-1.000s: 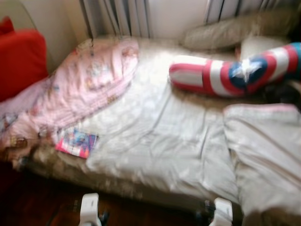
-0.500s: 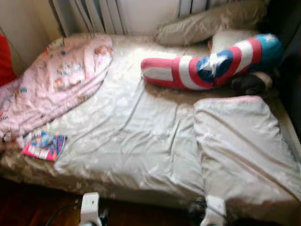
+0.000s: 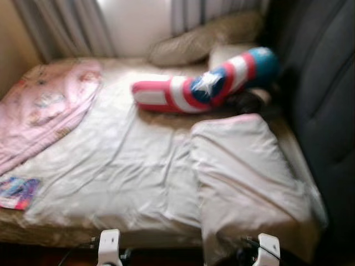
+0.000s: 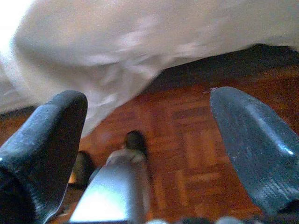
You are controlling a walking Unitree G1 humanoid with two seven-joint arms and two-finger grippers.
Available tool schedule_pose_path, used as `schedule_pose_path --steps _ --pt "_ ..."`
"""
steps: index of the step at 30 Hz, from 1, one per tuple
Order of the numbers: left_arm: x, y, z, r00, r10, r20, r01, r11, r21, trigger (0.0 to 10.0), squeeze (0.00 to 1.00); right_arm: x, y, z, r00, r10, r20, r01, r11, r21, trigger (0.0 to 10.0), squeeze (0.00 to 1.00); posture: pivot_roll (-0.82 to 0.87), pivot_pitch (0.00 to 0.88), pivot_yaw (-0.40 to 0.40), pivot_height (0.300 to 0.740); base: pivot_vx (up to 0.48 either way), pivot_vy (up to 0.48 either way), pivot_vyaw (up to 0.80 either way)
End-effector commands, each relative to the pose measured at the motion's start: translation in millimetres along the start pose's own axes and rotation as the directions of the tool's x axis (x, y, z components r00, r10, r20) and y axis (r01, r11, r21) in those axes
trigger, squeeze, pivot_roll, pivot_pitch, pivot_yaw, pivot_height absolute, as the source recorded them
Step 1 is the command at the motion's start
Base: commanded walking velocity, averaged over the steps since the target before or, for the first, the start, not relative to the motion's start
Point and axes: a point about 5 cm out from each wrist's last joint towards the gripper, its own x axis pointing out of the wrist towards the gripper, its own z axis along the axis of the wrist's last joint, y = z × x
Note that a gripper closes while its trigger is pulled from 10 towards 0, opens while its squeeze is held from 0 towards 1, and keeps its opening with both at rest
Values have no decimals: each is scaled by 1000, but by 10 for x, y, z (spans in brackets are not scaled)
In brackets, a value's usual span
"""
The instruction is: Clean up the room
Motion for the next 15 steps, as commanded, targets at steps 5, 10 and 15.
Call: schedule_pose_path --steps 5,10,15 --pt "-15 60 -35 1000 13 -19 -13 1000 10 10000 0 -16 60 -87 1000 18 -22 -18 1000 15 10000 0 45 77 28 740 0 -212 -101" --pt "-14 60 -33 1000 15 -19 -15 1000 4 10000 0 -14 54 -74 1000 17 -15 -17 1000 19 10000 0 49 84 24 740 0 0 0" --pt "-13 47 -39 1000 17 -21 -17 1000 5 10000 0 -13 57 -67 1000 23 -14 -23 1000 16 10000 0 48 86 22 740 0 0 0"
